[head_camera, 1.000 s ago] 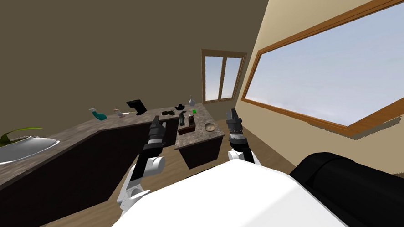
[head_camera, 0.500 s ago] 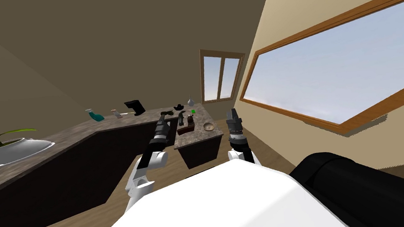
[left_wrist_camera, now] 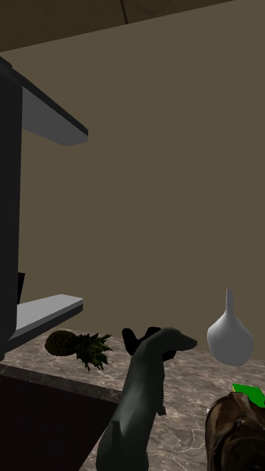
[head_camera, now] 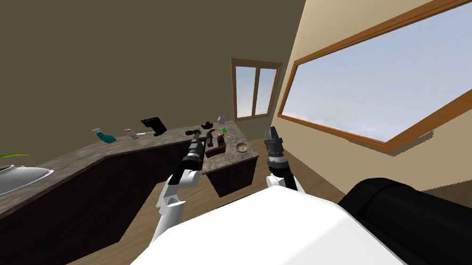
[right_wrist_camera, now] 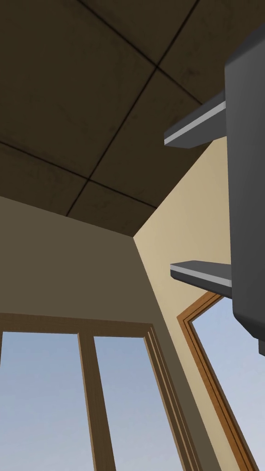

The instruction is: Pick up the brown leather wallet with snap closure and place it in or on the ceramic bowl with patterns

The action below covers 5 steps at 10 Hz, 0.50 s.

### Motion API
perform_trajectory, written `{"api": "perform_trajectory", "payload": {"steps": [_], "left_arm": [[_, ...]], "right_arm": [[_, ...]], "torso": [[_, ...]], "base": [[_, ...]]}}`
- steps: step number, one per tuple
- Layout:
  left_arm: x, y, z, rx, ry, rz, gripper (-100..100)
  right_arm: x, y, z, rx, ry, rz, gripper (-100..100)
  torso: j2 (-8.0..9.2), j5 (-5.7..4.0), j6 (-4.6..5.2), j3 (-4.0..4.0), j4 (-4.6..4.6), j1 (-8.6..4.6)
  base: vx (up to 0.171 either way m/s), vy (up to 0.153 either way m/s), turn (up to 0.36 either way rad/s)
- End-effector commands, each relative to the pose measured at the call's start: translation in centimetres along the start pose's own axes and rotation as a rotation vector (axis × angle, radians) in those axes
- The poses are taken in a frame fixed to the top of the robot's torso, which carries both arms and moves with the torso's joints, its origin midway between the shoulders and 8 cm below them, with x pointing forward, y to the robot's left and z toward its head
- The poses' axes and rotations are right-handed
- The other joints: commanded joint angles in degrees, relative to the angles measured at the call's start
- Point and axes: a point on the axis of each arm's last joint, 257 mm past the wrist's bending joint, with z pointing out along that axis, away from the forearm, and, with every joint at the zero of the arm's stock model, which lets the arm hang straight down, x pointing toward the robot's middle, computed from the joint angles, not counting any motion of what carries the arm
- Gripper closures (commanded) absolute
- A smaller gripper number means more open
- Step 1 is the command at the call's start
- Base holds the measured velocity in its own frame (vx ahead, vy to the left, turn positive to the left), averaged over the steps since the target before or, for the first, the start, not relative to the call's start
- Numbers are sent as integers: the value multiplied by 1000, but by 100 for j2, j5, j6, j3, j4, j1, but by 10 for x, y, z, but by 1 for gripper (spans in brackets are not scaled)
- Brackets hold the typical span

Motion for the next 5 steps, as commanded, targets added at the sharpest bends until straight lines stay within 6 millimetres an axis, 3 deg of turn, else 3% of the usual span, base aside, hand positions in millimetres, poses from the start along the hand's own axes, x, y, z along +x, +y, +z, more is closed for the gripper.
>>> {"api": "perform_trajectory", "payload": {"steps": [1, 2, 5], "left_arm": [[1, 8, 2, -30, 6, -2, -100], [14, 17, 15, -68, 34, -16, -100], [28, 33, 28, -142, 68, -26, -100]], "right_arm": [[0, 0, 0, 0, 0, 0, 0], [0, 0, 0, 0, 0, 0, 0], [0, 0, 0, 0, 0, 0, 0]], "torso": [[0, 0, 0, 0, 0, 0], [-2, 0, -1, -1, 0, 2], [0, 0, 1, 0, 0, -3]], "base": [[-9, -4, -7], [-20, -11, -84], [-20, -11, -57]]}}
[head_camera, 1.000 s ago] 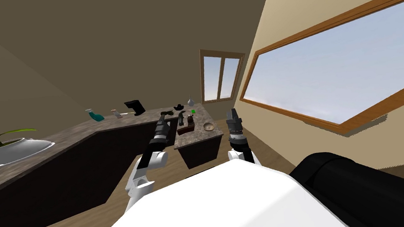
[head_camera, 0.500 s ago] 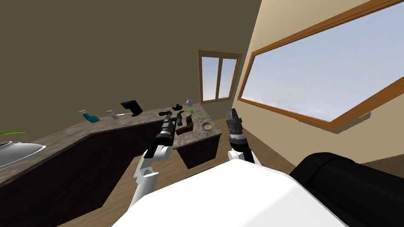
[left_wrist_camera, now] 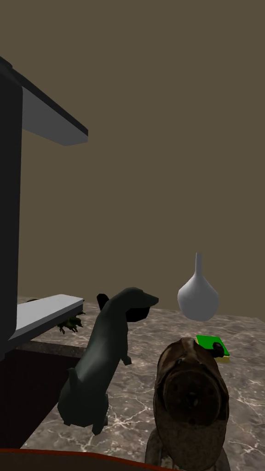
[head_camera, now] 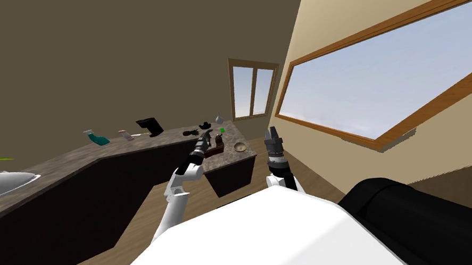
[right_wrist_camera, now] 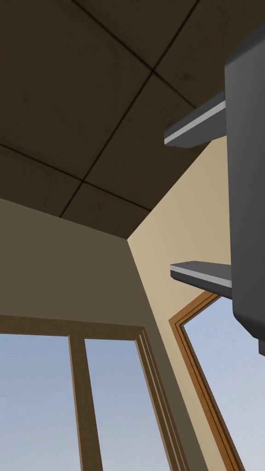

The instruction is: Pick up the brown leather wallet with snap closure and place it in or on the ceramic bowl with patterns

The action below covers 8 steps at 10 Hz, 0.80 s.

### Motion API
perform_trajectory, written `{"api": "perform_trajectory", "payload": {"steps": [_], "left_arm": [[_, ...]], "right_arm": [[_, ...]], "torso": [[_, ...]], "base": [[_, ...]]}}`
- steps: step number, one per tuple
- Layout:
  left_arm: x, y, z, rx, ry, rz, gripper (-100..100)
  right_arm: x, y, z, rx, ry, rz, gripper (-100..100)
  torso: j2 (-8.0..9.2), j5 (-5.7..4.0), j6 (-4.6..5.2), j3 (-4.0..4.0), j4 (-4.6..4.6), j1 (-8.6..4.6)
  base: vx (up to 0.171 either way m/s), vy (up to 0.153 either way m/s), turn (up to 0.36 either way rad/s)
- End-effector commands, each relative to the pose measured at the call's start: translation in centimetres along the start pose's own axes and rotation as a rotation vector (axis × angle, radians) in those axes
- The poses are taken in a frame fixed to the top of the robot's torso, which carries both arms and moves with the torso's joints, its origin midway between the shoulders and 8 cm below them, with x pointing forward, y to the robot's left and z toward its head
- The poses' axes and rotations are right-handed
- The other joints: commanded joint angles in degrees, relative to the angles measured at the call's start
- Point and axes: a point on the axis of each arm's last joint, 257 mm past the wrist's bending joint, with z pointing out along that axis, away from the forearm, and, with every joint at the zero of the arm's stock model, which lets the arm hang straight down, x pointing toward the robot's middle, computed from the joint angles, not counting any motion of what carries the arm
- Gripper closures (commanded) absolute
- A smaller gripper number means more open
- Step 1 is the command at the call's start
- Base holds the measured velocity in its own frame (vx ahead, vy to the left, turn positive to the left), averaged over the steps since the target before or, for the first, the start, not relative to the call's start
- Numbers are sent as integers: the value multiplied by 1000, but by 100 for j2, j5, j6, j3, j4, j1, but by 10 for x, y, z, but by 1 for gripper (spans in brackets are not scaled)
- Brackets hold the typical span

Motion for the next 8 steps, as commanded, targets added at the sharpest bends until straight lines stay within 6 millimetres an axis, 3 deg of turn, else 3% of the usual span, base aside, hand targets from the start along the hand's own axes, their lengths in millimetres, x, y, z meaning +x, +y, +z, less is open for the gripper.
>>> {"api": "perform_trajectory", "payload": {"steps": [1, 2, 7, 8], "left_arm": [[2, 9, 3, -43, 8, 0, -100], [12, 17, 15, -79, 33, -9, -100], [24, 41, 27, -197, 66, -10, -100], [32, 50, 36, -237, 87, -14, -100]], "right_arm": [[0, 0, 0, 0, 0, 0, 0], [0, 0, 0, 0, 0, 0, 0], [0, 0, 0, 0, 0, 0, 0], [0, 0, 0, 0, 0, 0, 0]], "torso": [[0, 0, 0, 0, 0, 0], [-1, 1, -1, -1, 0, 3], [-1, 0, -1, 0, 0, 1], [-3, 1, -2, -1, -1, 4]], "base": [[-10, -6, 3], [-17, -13, -85], [-12, -9, -33], [-10, -14, -92]]}}
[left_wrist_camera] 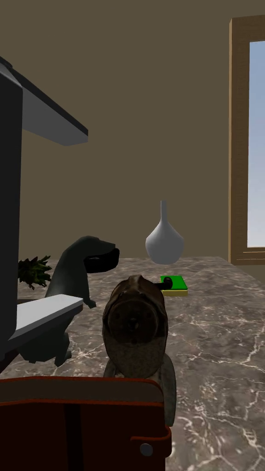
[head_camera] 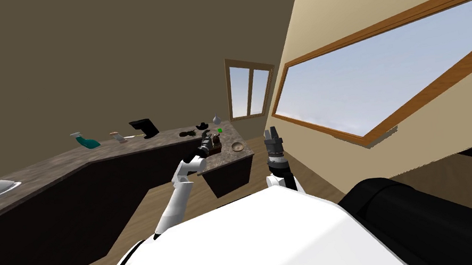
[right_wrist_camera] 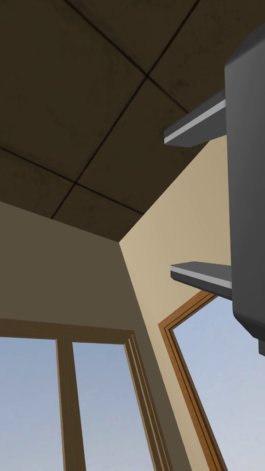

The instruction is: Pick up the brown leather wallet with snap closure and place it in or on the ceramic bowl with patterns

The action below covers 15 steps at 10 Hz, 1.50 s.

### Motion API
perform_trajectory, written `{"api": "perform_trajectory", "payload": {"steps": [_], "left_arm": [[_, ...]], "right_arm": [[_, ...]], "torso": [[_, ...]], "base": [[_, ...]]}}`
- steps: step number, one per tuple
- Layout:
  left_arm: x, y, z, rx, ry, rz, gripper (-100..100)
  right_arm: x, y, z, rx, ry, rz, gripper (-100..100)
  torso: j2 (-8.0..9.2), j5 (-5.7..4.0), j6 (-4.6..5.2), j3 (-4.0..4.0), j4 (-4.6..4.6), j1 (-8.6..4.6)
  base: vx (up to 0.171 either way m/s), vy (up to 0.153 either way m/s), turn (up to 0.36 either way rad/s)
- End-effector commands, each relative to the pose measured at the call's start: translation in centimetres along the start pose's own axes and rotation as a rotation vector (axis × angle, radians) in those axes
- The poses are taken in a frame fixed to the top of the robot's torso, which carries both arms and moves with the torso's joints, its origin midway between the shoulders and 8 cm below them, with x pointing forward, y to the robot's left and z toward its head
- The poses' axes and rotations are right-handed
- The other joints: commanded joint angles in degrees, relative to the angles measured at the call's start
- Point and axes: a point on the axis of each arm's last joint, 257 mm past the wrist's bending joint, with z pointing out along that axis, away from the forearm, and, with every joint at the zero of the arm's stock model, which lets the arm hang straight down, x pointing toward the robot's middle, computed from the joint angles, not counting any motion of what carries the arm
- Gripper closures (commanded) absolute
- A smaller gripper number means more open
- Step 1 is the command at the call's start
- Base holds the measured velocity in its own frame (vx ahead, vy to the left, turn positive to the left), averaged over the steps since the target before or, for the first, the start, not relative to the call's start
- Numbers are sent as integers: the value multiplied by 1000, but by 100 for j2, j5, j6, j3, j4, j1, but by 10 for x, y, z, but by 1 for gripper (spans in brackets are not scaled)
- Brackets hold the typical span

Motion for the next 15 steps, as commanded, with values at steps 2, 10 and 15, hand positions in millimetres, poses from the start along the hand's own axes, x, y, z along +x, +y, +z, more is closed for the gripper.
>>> {"api": "perform_trajectory", "payload": {"steps": [2, 10, 15], "left_arm": [[5, 14, 6, -67, 13, 0, -100], [15, 62, 30, -322, 52, 1, -100], [8, 94, 35, -498, 48, -5, -100]], "right_arm": [[0, 0, 0, 0, 0, 0, 0], [0, 0, 0, 0, 0, 0, 0], [0, 0, 0, 0, 0, 0, 0]], "torso": [[1, 0, -3, 0, 0, 0], [-3, 0, -4, -2, -1, 0], [-8, 0, -4, -4, -2, 0]], "base": [[-7, -9, -14], [-3, -13, -42], [9, -14, -41]]}}
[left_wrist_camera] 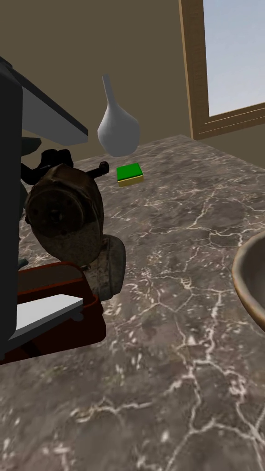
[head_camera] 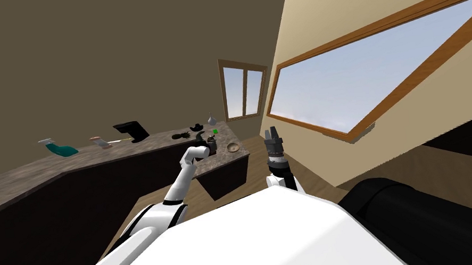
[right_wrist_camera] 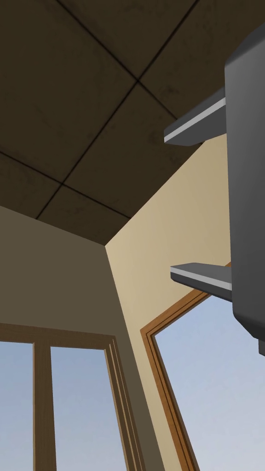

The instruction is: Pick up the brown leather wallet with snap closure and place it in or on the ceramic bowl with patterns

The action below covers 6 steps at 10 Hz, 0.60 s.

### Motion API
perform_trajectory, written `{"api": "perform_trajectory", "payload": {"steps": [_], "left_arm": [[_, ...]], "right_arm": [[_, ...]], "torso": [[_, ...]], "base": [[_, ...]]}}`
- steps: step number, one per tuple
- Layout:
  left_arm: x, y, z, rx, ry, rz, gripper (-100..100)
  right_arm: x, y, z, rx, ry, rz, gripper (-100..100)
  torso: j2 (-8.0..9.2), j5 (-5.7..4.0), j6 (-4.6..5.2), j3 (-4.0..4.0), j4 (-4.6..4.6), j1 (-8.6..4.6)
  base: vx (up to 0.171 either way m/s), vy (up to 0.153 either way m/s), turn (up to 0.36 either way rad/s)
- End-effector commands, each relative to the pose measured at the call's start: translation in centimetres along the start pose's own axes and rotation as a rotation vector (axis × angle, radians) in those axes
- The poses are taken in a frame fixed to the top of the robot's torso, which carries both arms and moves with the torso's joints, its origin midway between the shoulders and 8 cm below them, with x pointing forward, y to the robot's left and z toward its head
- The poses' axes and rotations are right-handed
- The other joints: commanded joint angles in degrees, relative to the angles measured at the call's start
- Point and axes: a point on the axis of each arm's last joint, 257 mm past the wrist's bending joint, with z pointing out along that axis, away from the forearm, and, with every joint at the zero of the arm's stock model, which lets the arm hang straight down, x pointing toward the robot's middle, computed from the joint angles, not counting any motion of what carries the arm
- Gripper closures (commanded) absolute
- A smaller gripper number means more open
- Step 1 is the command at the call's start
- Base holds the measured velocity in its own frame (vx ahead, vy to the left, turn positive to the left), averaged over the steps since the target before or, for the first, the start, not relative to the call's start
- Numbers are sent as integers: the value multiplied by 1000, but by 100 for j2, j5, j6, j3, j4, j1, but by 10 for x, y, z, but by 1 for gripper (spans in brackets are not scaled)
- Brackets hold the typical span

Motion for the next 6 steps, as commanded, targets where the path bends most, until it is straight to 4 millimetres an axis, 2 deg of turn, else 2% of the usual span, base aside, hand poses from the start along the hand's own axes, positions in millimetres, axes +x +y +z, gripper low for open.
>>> {"api": "perform_trajectory", "payload": {"steps": [1, 2, 3, 4, 6], "left_arm": [[-4, 4, 4, -58, -5, -8, -100], [-7, 18, 6, -101, -10, -12, -100], [-10, 11, 6, -125, -14, -19, -100], [-15, 31, 9, -183, -22, -28, -100], [-21, 32, 9, -232, -33, -42, -100]], "right_arm": [[0, 0, 0, 0, 0, 0, 0], [0, 0, 0, 0, 0, 0, 0], [0, 0, 0, 0, 0, 0, 0], [0, 0, 0, 0, 0, 0, 0], [0, 0, 0, 0, 0, 0, 0]], "torso": [[0, 0, 0, 0, 0, 0], [-2, -1, 2, -1, 0, -3], [-2, 0, 0, -1, 0, -2], [-6, -1, 2, -3, 0, -4], [-1, 0, -1, -1, 0, 2]], "base": [[14, -15, -63], [15, -13, -37], [24, -20, -54], [24, -14, -31], [12, -9, -20]]}}
